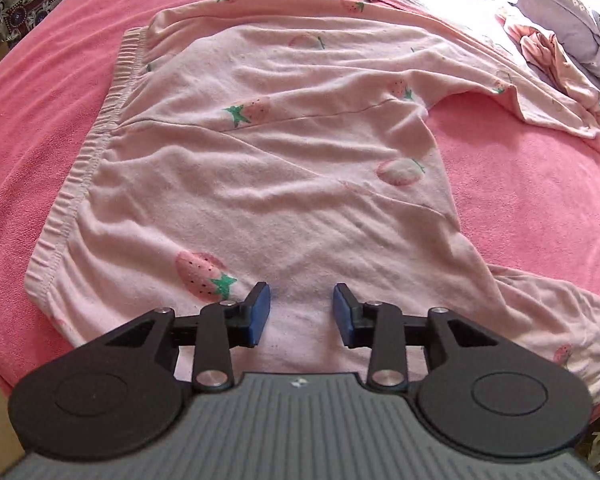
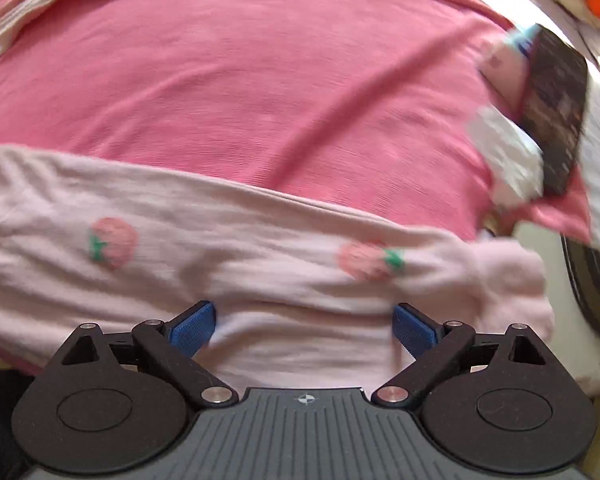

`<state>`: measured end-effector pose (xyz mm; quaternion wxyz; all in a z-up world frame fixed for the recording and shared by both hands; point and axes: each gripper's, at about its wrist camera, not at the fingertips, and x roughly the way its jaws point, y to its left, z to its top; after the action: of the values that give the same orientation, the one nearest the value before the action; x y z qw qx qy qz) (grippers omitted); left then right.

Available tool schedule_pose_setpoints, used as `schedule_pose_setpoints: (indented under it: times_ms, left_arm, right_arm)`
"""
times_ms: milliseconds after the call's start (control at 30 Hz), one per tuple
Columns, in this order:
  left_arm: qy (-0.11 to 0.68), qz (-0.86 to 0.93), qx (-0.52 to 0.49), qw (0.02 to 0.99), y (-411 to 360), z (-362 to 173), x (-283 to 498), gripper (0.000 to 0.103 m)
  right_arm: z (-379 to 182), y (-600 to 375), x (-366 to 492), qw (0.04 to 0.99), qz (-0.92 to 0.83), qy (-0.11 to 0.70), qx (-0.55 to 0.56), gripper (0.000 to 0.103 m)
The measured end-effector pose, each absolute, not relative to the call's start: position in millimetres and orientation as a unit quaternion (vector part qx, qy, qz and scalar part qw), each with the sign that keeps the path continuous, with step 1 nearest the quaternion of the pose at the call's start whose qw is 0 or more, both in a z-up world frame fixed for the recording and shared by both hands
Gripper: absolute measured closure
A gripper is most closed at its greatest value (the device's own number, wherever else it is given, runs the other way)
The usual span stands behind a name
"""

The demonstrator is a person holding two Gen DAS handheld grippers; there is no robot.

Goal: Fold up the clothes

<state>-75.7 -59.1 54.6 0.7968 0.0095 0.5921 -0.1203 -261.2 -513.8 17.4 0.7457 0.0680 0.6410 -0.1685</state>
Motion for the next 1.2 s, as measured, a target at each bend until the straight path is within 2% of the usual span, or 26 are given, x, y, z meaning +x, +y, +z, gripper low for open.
schedule_pose_setpoints:
  times_ms: [33, 200, 267, 333, 367, 400, 533, 667, 733, 767, 800, 867, 900, 933, 1067, 1200]
  left_arm:
    - [0.595, -0.119, 0.017, 0.795, -61.8, 54.5, -74.6, 0.059]
    - [0.607, -0.101, 0.059, 0.786, -74.4, 61.0, -71.4, 0.056]
    - [0.597, -0.108, 0.055, 0.793, -77.4, 72.4, -71.5, 0.053]
    - [0.589, -0.112, 0.042, 0.799, -78.1, 81.7, -70.7, 0.043]
    - [0.589, -0.108, 0.029, 0.8, -75.7, 82.7, -69.4, 0.036]
    - [0.589, -0.103, 0.016, 0.801, -73.1, 83.3, -67.9, 0.034]
    - [0.617, -0.045, -0.005, 0.786, -60.7, 68.9, -60.4, 0.034]
    - [0.638, -0.011, -0.015, 0.77, -49.8, 49.7, -58.9, 0.033]
    - [0.639, -0.016, -0.009, 0.769, -53.0, 47.4, -59.4, 0.029]
    - [0.639, -0.02, -0.005, 0.769, -54.9, 46.5, -59.6, 0.023]
    - [0.639, -0.024, 0.002, 0.769, -58.3, 45.1, -59.7, 0.019]
    - [0.637, -0.024, 0.014, 0.77, -64.6, 42.2, -60.7, 0.015]
    - [0.636, -0.023, 0.02, 0.771, -67.7, 40.8, -61.3, 0.013]
    - [0.636, -0.025, 0.02, 0.771, -67.6, 40.5, -61.5, 0.012]
    - [0.636, -0.031, 0.016, 0.771, -65.2, 39.9, -62.1, 0.01]
    - [0.628, -0.025, 0.014, 0.778, -62.6, 50.9, -54.5, 0.012]
  right_arm:
    - [18.3, -527.4, -269.1, 0.743, -0.187, 0.636, 0.087, 0.005]
    - [30.1, -566.5, -294.2, 0.726, -0.255, 0.619, 0.16, 0.023]
    - [42.7, -546.2, -282.7, 0.738, -0.21, 0.618, 0.172, 0.023]
    - [57.8, -518.5, -266.7, 0.762, -0.128, 0.604, 0.198, 0.023]
    - [62.3, -502.1, -251.3, 0.767, -0.057, 0.595, 0.235, 0.02]
    - [61.0, -482.4, -235.7, 0.762, 0.009, 0.586, 0.274, 0.016]
    - [36.2, -397.9, -175.1, 0.718, 0.211, 0.549, 0.372, 0.011]
    - [0.6, -337.5, -132.6, 0.7, 0.252, 0.591, 0.312, 0.011]
    - [2.7, -357.6, -140.5, 0.696, 0.257, 0.585, 0.328, 0.016]
    - [3.9, -368.3, -144.8, 0.695, 0.259, 0.581, 0.336, 0.019]
    - [4.8, -394.4, -158.9, 0.699, 0.241, 0.582, 0.339, 0.024]
    - [7.2, -442.2, -184.2, 0.709, 0.191, 0.586, 0.344, 0.027]
    - [7.3, -465.7, -196.9, 0.712, 0.158, 0.586, 0.352, 0.037]
    - [7.3, -489.2, -209.7, 0.715, 0.125, 0.586, 0.359, 0.041]
    - [18.7, -566.9, -245.1, 0.72, -0.065, 0.592, 0.357, 0.042]
    - [40.3, -592.1, -248.4, 0.712, -0.199, 0.603, 0.3, 0.034]
